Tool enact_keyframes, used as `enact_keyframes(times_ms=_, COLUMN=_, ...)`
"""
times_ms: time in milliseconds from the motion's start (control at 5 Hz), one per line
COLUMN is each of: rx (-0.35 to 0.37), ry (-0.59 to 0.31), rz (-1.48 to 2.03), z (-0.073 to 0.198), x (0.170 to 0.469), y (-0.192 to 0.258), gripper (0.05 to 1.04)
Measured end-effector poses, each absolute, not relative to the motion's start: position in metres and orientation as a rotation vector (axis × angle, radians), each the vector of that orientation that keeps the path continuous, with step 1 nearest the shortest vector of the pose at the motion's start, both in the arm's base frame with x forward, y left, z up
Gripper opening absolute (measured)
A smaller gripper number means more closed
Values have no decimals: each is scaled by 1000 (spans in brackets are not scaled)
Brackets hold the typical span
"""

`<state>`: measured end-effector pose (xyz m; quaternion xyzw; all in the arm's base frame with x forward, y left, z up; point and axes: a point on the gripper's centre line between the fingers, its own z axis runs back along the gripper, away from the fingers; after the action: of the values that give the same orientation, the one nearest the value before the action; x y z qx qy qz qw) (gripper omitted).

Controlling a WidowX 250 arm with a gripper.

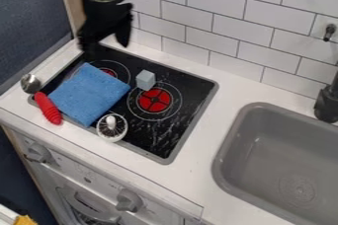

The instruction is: Moves the red spoon to the right burner

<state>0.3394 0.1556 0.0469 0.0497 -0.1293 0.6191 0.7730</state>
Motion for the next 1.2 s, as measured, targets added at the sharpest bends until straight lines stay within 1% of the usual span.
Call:
enact_keyframes(times_ms=200, rx=183, ry=-283, rz=1290, z=29, x=315, y=177, gripper=1001)
enact_keyframes(times_ms=400, rx=233, ry=-319, rz=1236, z=28, x=291, y=203, gripper=1001)
enact_keyframes(times_ms=600, rx=235, ry=-309, rz=1195, z=21, x=270, y=223, gripper=1001)
enact_keyframes(times_ms=800, rx=250, ry=-289, rz=1195, z=16, x=257, y=239, gripper=1001)
enact_keyframes(times_ms=1000, rx=249, ry=-232, rz=1183, z=1, x=249, y=240, gripper=1001)
enact_keyframes(times_ms=1200, rx=189, ry=-165, rz=1154, z=-10, x=252, y=233, gripper=1001)
